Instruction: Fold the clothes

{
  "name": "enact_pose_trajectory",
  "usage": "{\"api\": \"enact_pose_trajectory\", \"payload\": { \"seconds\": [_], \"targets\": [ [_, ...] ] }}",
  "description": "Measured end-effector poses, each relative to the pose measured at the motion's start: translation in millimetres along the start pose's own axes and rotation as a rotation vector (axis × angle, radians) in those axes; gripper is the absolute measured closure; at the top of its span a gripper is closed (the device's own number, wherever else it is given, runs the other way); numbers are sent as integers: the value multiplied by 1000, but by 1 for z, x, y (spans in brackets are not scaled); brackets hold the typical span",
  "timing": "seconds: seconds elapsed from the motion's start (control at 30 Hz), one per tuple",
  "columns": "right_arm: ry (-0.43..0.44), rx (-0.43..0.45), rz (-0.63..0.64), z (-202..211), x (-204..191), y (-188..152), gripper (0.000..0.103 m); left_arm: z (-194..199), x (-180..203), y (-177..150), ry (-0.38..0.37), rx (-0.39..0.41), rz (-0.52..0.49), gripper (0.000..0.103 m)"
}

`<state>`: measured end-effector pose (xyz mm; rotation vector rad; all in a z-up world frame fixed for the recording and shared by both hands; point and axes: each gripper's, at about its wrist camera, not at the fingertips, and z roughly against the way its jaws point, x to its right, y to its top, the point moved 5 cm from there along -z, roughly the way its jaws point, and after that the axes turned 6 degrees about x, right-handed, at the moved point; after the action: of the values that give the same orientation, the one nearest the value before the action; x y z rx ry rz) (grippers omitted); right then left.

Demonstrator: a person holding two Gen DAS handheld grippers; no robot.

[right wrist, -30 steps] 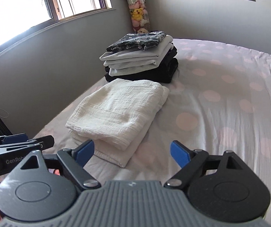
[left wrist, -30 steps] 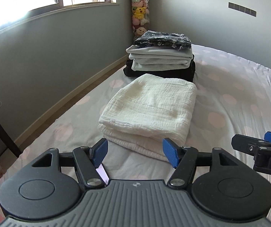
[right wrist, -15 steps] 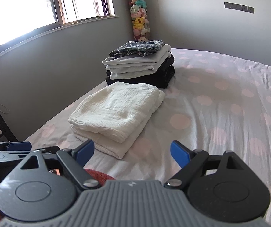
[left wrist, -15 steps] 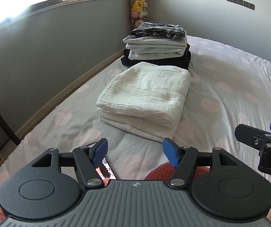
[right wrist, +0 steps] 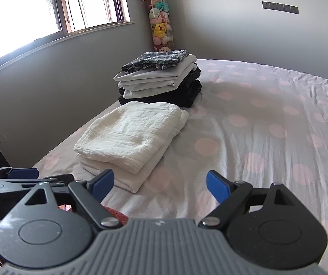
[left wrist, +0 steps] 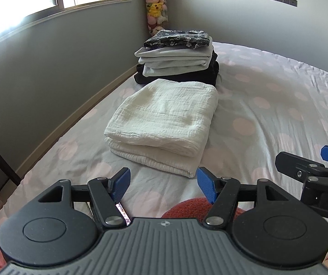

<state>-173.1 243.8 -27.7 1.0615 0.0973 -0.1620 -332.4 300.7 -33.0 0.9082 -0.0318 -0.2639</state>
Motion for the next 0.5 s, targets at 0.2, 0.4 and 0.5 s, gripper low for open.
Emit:
{"api": "enact_pose_trajectory", "payload": {
  "seconds": [0.2,0.4,0.5],
  "targets": [
    [3,0,5,0,-1,0,13,1,1,1,-3,5,-2,27],
    [4,-6,5,0,-1,-2,12,2,1,0,-3,3,-4,27],
    [8,-8,10,0,-4,-3,12,2,-1,0,-3,1,1,27]
  ]
}}
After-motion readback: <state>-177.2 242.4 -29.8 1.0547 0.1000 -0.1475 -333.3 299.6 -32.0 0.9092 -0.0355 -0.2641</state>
